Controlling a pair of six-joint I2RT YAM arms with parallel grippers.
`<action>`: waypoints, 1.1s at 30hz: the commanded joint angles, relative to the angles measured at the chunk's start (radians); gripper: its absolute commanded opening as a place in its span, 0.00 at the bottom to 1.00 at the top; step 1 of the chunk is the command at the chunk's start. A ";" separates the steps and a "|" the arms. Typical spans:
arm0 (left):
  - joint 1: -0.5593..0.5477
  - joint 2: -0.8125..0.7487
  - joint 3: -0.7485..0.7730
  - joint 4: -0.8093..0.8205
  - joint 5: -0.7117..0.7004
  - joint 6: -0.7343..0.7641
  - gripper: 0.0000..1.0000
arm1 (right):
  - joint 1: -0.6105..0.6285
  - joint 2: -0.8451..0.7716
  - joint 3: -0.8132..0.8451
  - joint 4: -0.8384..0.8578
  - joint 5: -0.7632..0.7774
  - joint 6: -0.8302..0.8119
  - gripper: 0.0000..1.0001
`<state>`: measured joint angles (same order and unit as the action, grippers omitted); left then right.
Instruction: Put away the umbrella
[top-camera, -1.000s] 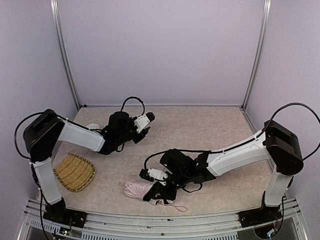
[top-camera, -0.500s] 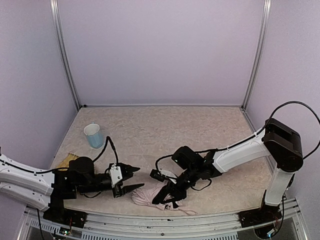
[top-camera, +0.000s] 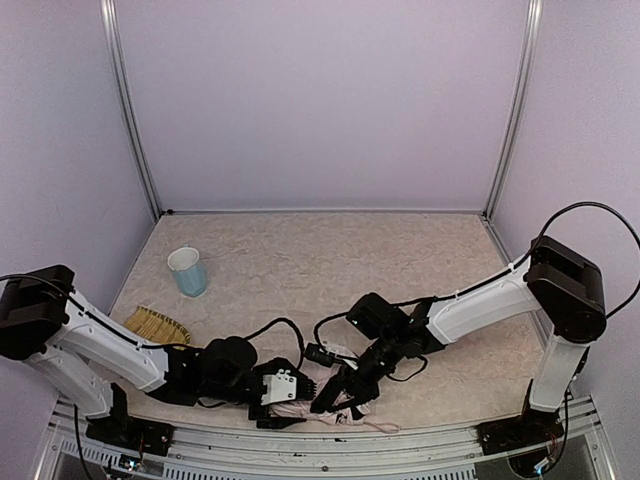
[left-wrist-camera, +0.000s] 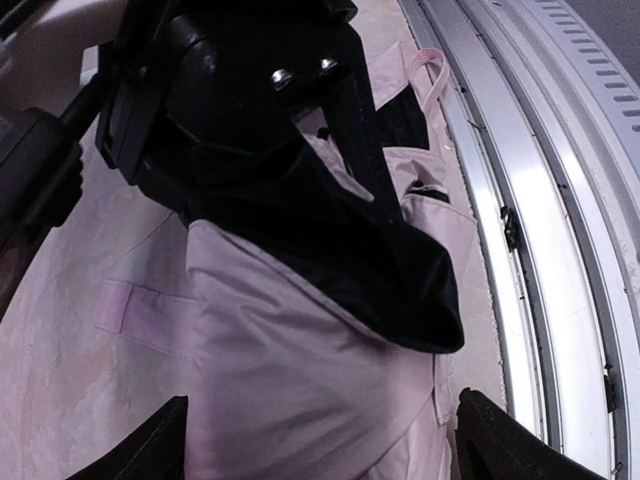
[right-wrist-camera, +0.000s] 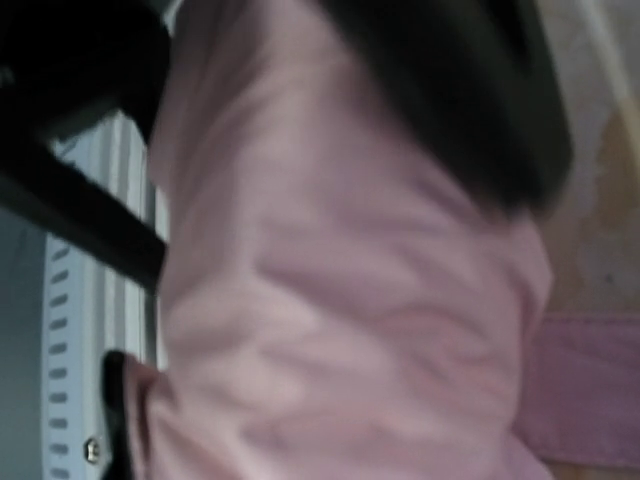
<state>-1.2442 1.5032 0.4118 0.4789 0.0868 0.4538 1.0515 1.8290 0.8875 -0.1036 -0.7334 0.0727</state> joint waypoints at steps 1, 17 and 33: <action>0.009 0.073 0.040 -0.032 0.066 0.030 0.84 | -0.011 0.067 -0.065 -0.247 0.134 0.000 0.00; -0.079 0.157 0.052 -0.089 -0.224 0.144 0.16 | -0.016 -0.189 -0.052 -0.171 0.235 0.097 0.70; -0.104 0.173 0.070 -0.119 -0.240 0.156 0.15 | -0.315 -0.229 0.066 -0.256 0.221 0.247 0.70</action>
<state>-1.3430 1.6417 0.4831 0.4870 -0.1322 0.5808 0.7448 1.4750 0.8818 -0.3408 -0.5144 0.2878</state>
